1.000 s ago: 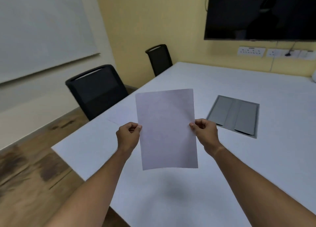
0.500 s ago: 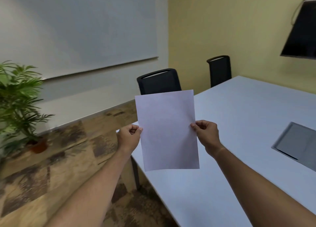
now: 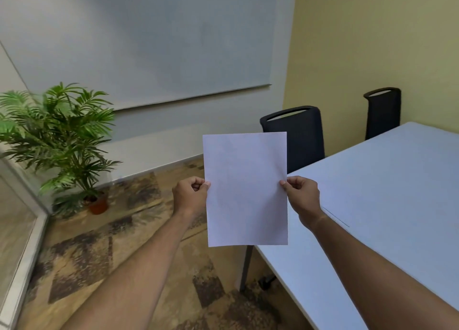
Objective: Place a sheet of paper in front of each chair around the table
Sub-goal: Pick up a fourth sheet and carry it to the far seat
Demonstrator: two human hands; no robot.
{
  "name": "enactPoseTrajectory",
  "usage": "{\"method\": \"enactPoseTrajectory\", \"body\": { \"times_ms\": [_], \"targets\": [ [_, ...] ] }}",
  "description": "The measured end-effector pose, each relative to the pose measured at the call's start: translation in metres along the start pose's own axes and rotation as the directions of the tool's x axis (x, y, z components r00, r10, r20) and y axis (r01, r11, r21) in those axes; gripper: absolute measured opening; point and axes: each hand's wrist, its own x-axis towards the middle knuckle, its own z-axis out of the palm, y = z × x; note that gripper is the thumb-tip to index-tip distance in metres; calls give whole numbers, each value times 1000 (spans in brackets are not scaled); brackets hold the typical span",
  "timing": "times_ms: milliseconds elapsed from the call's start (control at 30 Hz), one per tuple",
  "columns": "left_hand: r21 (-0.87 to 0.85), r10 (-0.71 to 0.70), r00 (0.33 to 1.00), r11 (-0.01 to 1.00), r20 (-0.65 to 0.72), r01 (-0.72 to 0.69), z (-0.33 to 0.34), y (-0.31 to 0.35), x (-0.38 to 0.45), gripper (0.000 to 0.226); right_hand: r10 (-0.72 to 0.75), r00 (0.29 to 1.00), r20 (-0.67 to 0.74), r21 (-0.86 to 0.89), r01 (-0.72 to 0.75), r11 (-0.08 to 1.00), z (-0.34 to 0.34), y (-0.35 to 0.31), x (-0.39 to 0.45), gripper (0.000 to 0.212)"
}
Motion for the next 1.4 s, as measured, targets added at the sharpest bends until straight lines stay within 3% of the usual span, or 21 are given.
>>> {"method": "enactPoseTrajectory", "body": {
  "times_ms": [267, 633, 900, 1233, 1300, 1400],
  "targets": [
    [10, 5, 1000, 1000, -19, -5, -5, -34, 98, 24, -35, 999, -23, -23, 34, 999, 87, 1, 73, 12],
    [-17, -14, 1000, 1000, -11, 13, 43, -61, 295, 22, -33, 995, -93, -35, 30, 999, 195, 6, 235, 15],
    [-33, 35, 995, 999, 98, -32, 95, -67, 414, 26, 26, 973, -228, -54, -39, 998, 238, 13, 334, 14],
    [-86, 148, 934, 988, 326, -127, 180, -67, 581, 30, 58, 866, -496, -45, -92, 995, 291, 18, 451, 12],
    [-99, 172, 901, 985, 398, -144, 211, -62, 623, 28, 65, 809, -584, -43, -110, 993, 298, 17, 484, 16],
    [-125, 182, 887, 982, 424, -142, 234, -53, 652, 28, 66, 778, -624, -51, -124, 991, 303, 15, 510, 18]
  ]
}}
